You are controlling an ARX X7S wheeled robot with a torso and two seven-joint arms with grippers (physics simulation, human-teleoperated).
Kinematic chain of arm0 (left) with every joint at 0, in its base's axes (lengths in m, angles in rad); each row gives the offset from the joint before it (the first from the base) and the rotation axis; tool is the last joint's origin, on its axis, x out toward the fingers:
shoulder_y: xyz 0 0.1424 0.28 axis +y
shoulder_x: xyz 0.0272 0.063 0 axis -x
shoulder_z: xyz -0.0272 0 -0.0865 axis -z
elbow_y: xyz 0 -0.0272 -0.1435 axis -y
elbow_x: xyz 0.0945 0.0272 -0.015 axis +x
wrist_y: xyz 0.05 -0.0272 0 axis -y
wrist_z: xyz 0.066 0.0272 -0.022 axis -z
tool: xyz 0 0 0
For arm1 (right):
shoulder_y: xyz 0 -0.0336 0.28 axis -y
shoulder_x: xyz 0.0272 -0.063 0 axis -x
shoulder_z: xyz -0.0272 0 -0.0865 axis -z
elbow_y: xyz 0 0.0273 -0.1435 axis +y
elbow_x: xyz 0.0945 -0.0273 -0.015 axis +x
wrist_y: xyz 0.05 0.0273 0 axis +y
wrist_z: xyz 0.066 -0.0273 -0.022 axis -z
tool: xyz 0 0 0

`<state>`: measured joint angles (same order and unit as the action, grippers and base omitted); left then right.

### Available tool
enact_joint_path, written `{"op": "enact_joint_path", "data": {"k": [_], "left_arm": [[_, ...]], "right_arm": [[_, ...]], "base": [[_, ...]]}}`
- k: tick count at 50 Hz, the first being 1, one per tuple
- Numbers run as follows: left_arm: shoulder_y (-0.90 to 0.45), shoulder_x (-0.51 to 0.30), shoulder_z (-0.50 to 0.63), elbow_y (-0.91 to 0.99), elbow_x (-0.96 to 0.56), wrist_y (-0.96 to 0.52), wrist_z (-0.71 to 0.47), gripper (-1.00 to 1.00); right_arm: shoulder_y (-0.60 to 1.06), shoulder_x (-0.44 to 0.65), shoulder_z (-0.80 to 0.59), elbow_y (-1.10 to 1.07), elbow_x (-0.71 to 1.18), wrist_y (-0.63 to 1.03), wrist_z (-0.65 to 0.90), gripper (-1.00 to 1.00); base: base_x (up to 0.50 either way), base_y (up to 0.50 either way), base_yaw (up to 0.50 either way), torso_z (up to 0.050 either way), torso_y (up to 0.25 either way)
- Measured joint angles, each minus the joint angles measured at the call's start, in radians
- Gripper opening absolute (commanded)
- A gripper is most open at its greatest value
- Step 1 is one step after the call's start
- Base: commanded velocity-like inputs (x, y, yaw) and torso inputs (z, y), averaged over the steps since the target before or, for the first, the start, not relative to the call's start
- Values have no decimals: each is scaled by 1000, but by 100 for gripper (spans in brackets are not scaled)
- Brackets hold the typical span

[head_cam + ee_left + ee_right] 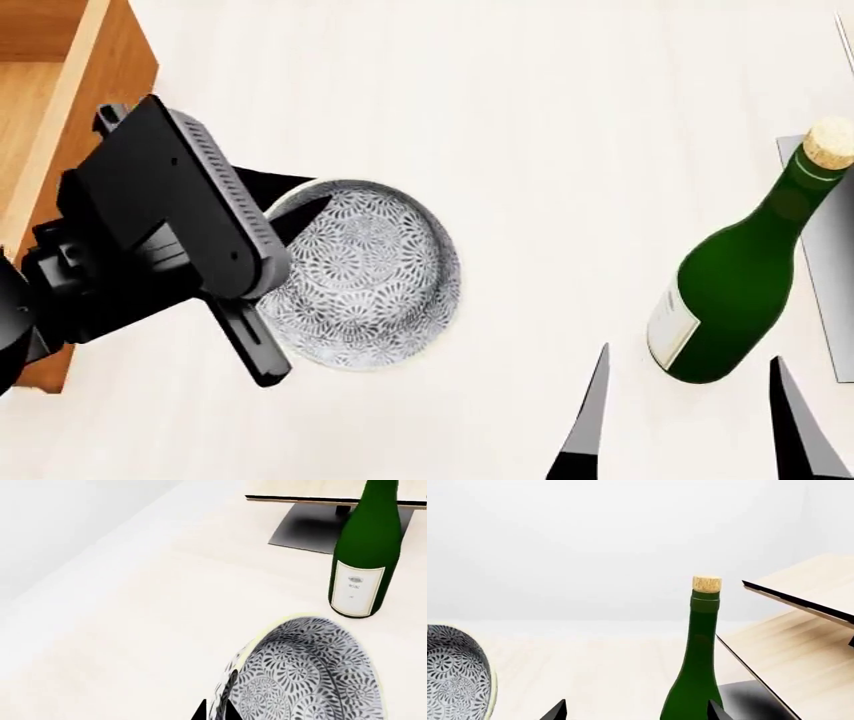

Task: Put the bowl on top of the cabinet.

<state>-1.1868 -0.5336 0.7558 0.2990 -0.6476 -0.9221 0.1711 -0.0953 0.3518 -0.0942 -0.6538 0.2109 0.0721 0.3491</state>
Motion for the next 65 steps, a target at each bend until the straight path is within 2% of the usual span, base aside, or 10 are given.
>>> {"op": "enact_joint_path", "data": {"k": [8,17,29,39,45,55,65], "left_arm": [[-46,-5,-65,6,-10,-3,-29,-100],[-112,18,-164,-47,-24,-15,-97,-100],[-243,73,-335,-224,-15,-7,-227,-100],[-349,103,-412,-376,20,18,-297,-100],[-399,116,-463,-458,53,74,-351,-100],[-474,118,-533,-603,105,140,-429,-100],[-531,98,-598,-734,138,186,-499,-100]], "right_arm": [[1,2,-5,3,-3,-1,2,100],[1,4,-10,5,-6,-4,4,100],[1,7,-18,7,-12,-6,7,100],[-1,11,-21,4,-13,-6,10,100],[-1,13,-23,3,-13,-6,11,100],[0,15,-26,5,-12,-6,14,100],[1,18,-28,5,-11,-5,17,100]], "base": [[0,0,0,-1,17],[0,0,0,-21,250],[0,0,0,-24,250],[0,0,0,-24,250],[0,0,0,0,7],[0,0,0,0,0],[0,0,0,-16,242]]}}
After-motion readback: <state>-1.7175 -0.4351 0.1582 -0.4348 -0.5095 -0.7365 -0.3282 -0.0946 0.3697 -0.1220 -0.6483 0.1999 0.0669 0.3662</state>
